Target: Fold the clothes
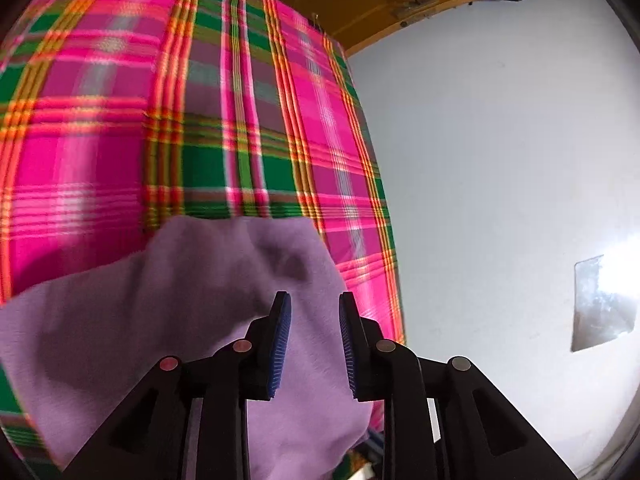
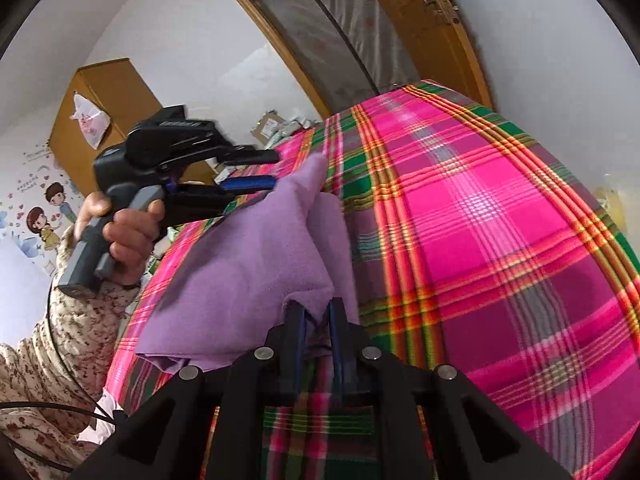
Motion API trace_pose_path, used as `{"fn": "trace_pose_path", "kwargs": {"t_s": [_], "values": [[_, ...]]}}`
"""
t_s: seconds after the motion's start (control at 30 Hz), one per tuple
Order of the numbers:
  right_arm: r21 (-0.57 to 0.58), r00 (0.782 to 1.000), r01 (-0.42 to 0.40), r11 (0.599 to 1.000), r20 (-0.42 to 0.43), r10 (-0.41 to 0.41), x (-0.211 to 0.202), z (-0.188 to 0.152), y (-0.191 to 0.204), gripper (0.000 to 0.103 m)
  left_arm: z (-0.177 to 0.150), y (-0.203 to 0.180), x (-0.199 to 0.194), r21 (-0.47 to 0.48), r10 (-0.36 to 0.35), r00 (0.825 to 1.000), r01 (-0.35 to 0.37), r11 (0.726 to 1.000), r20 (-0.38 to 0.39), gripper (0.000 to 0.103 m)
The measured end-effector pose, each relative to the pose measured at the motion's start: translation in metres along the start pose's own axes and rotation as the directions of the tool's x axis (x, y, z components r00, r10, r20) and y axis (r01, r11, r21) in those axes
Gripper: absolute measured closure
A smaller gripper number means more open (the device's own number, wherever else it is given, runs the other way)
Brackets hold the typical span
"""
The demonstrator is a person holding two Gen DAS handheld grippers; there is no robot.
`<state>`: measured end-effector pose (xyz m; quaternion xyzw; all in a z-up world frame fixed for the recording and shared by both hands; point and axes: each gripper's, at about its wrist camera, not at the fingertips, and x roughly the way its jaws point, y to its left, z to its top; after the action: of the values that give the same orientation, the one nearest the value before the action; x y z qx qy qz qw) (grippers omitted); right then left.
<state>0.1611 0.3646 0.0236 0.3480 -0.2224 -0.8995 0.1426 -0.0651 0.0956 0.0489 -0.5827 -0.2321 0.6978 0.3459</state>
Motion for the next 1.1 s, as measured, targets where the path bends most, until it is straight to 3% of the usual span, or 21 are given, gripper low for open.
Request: {"fn": "trace_pose_path", "kwargs": {"t_s": [0.23,0.4,0.53,0.83,1.0,1.1], "values": [[0.008,0.999,0.048,0.999,0.004,-0.048,-0.008,-0.001,-0.001,0.088,-0.026,0.014,-0.047,0.049,0.036,0.995,-0.041,0.998,0.093,0.078],[-0.085,0.991,0.099,0.991,0.093,-0.091,-0.022,0.008,0.023,0.087,-0.054,0.027,-0.065,0.068,0.065,0.993,-0.073,0.995,0.101,0.077],[-0.132,0.984,0.115,0.984,0.154,-0.094,-0.025,0.023,0.039,0.087,-0.071,0.035,-0.068,0.059,0.047,0.995,-0.052,0.997,0.084,0.077],[-0.181,0.993,0.121,0.976,0.039,-0.116,0.024,0.029,0.051,0.087,-0.100,0.037,-0.072,0.137,0.059,0.994,-0.071,0.988,0.090,0.076],[-0.159,0.990,0.139,0.977,-0.007,-0.142,0.031,0.018,0.041,0.089,-0.119,0.057,-0.076,0.120,0.004,0.998,-0.012,0.993,0.068,0.076],[-0.156,0.990,0.139,0.978,-0.012,-0.143,0.031,0.014,0.040,0.089,-0.133,0.068,-0.085,0.123,-0.033,0.995,0.021,0.992,0.098,0.076]]}}
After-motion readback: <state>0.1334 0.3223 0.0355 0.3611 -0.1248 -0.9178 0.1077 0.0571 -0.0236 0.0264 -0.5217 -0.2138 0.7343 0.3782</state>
